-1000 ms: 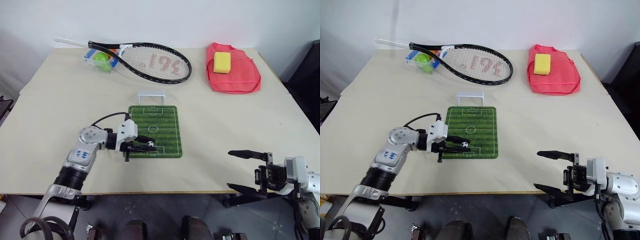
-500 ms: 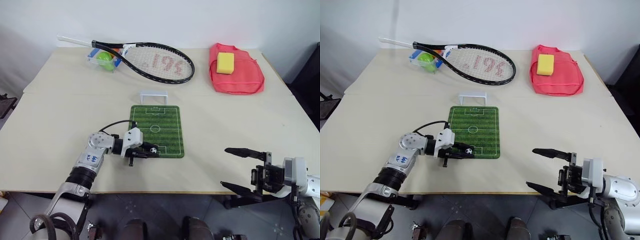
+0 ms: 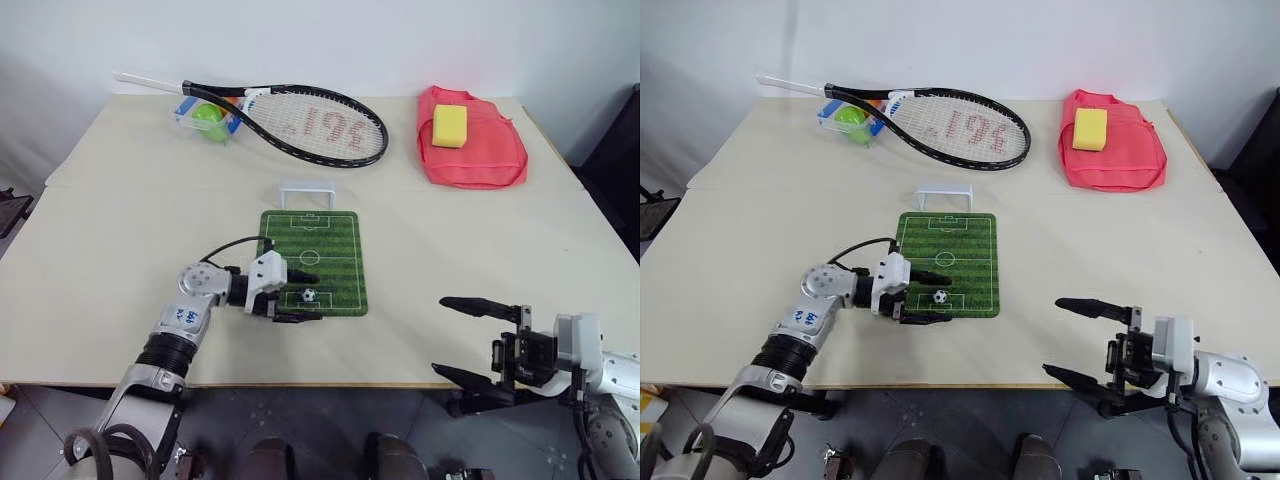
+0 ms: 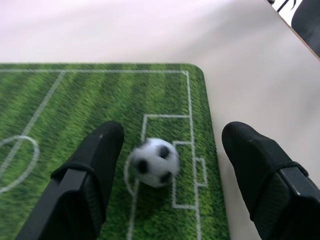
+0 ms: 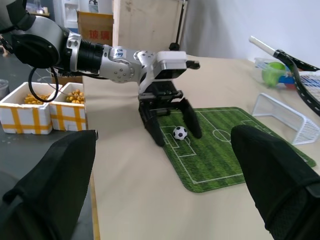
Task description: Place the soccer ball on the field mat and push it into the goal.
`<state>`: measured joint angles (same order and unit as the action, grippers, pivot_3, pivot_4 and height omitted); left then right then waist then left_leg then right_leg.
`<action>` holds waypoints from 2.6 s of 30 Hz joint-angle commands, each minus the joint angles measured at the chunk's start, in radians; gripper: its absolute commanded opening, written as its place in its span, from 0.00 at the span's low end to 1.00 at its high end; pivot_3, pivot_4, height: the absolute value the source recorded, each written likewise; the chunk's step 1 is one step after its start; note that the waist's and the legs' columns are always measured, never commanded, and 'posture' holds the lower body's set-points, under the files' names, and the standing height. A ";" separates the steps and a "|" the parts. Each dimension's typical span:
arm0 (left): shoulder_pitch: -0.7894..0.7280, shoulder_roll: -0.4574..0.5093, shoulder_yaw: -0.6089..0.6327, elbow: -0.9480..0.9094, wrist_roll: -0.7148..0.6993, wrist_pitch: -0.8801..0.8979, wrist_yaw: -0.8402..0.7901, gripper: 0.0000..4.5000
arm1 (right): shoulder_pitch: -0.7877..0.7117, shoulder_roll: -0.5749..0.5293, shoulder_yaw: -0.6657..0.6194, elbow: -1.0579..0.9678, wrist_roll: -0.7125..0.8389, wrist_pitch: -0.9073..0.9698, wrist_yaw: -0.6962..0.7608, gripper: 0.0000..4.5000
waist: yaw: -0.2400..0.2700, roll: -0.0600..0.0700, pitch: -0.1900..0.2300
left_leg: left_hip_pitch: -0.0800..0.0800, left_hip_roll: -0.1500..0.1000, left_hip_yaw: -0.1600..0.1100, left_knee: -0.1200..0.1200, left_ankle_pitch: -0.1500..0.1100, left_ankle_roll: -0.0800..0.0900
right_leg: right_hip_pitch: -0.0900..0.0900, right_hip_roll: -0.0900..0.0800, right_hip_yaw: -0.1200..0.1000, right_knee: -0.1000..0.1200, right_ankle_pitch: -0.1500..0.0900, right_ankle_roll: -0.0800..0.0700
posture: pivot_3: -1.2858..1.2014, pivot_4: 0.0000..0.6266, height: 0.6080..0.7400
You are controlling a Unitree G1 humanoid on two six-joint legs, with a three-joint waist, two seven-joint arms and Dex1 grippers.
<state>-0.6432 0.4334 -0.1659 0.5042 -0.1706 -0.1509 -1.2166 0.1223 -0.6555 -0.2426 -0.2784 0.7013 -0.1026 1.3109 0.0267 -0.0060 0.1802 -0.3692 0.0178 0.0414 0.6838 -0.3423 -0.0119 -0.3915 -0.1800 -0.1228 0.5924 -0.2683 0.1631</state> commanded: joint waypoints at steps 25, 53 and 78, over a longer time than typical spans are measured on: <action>0.616 0.262 0.377 -0.578 -0.388 0.207 -0.118 0.13 | -0.158 0.048 -0.074 0.209 -0.059 -0.081 -0.066 1.00 | 0.007 0.001 0.000 | 0.000 0.001 0.000 -0.001 -0.001 0.001 | 0.000 0.000 0.001 -0.001 0.000 0.000 | 0.52 0.24 1.00; 0.182 -0.044 0.076 -0.151 -0.109 0.101 0.122 0.00 | -0.019 0.049 -0.095 0.120 -0.060 -0.091 -0.055 1.00 | 0.000 0.003 0.000 | 0.001 0.000 0.001 0.000 -0.001 0.001 | 0.000 0.000 0.002 -0.001 0.001 -0.001 | 0.52 0.24 1.00; 0.457 0.254 0.571 -0.370 -0.304 0.198 0.323 0.00 | -0.092 0.188 -0.063 0.081 -0.199 -0.115 -0.449 1.00 | -0.027 0.002 0.000 | 0.001 0.001 0.001 -0.002 -0.001 0.002 | -0.001 0.000 0.003 -0.001 0.001 0.000 | 0.52 0.24 1.00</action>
<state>-0.2094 0.6689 0.3413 0.1843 -0.4519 0.0234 -0.9412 0.0406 -0.4548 -0.2867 -0.1876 0.4756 -0.1926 0.8482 0.0001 -0.0036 0.1800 -0.3684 0.0187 0.0425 0.6822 -0.3430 -0.0103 -0.3925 -0.1801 -0.1201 0.5916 -0.2669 0.1631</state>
